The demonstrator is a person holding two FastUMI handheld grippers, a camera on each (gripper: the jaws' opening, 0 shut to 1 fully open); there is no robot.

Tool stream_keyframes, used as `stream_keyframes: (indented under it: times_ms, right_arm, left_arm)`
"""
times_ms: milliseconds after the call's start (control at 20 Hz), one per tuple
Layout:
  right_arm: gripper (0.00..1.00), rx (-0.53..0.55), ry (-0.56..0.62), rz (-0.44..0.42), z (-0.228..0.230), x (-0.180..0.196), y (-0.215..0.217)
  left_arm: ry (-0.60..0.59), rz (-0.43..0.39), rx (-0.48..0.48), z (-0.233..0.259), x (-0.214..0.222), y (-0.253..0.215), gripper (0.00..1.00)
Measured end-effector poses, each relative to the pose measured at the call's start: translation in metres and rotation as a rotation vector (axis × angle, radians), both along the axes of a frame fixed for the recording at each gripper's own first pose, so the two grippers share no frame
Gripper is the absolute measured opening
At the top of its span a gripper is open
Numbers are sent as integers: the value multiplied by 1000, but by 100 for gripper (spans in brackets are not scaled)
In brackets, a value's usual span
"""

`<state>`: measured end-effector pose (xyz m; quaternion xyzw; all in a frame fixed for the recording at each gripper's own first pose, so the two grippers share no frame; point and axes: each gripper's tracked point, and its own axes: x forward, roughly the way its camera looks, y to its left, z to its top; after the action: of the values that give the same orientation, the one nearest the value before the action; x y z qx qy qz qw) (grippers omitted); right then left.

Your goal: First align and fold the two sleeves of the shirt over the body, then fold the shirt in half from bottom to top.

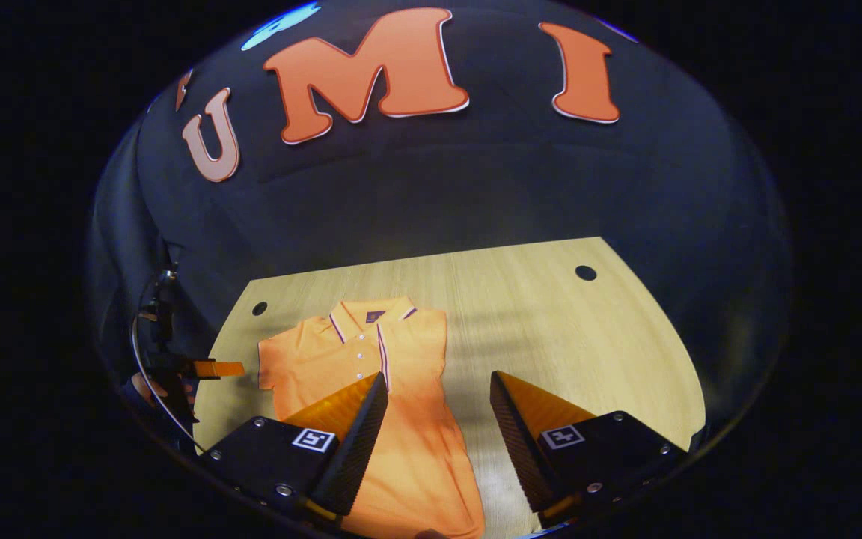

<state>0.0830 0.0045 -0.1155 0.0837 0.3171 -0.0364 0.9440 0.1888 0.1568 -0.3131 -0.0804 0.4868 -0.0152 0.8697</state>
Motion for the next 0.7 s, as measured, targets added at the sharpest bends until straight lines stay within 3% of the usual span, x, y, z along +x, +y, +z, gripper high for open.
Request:
stream_keyframes:
  times_ms: [400, 700]
  right_arm:
    - [87, -99, -56, -106, 30, -57, -29]
    - [87, -120, -21, -146, 25, -100, -38]
  left_arm:
    - [146, -40, 72, -43, 36, -10, 98]
    - [210, -47, 93, -64, 51, -9, 98]
